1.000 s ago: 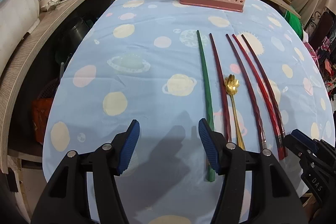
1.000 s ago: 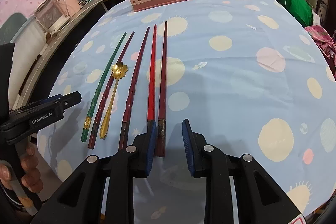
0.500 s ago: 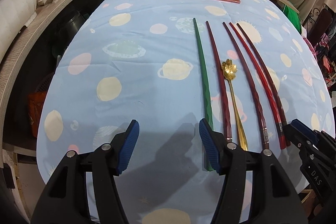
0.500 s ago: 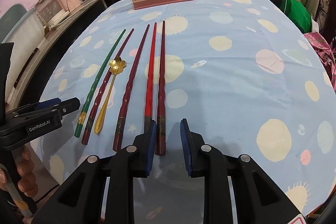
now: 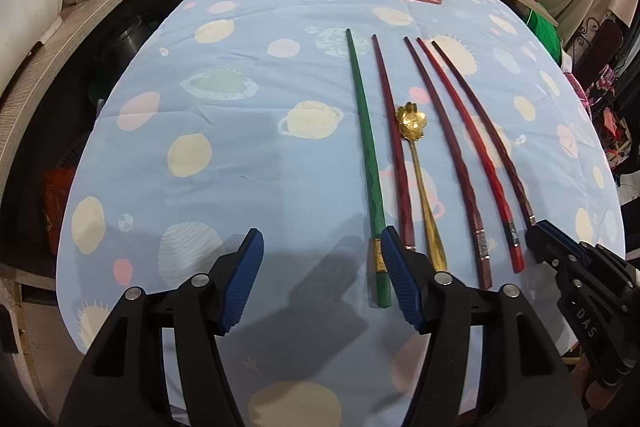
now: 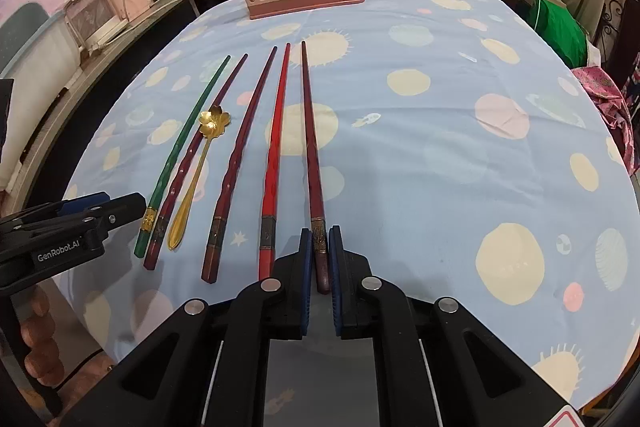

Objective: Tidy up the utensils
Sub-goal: 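Close the left tool on a green chopstick while the right tool grasps a red chopstick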

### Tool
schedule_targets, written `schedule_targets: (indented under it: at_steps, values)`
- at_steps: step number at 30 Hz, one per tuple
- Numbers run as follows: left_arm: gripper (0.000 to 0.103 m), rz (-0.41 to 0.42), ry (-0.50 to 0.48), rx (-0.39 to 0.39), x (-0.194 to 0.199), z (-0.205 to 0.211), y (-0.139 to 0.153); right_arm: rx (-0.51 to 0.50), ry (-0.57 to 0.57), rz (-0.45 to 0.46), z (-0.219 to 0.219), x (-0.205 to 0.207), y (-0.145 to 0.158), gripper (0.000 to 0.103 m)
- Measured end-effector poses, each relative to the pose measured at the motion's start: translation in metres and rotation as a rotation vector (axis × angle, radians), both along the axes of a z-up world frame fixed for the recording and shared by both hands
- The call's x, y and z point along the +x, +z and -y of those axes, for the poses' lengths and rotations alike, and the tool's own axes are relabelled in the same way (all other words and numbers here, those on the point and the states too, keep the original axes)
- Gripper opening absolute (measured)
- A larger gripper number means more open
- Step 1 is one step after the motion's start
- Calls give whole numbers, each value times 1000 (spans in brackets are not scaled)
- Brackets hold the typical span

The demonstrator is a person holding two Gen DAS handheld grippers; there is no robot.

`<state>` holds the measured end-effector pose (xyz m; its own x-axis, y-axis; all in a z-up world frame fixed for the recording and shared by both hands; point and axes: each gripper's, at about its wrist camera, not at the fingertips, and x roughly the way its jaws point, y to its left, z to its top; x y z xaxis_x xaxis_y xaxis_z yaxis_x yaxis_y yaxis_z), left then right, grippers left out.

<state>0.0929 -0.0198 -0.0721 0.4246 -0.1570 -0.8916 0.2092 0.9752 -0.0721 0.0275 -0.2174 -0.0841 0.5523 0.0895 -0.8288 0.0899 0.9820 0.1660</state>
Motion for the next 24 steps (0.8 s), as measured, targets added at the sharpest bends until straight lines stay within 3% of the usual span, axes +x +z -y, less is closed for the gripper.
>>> schedule_targets:
  at_steps: [12,17,21,24]
  values:
    - [56,-17,-28,19,-3,7,-11,-11,2,-1,-3,0,0,8]
    - [40,0,-26,39,-4,5,-10,-11,1,0,-3,0,0,8]
    - [10,9,-29,39,-5,3,-9,-12,0,0,-3,0,0,8]
    - [9,11,-33,37,-5,3,-9,-10,0,0,-3,-1,0,8]
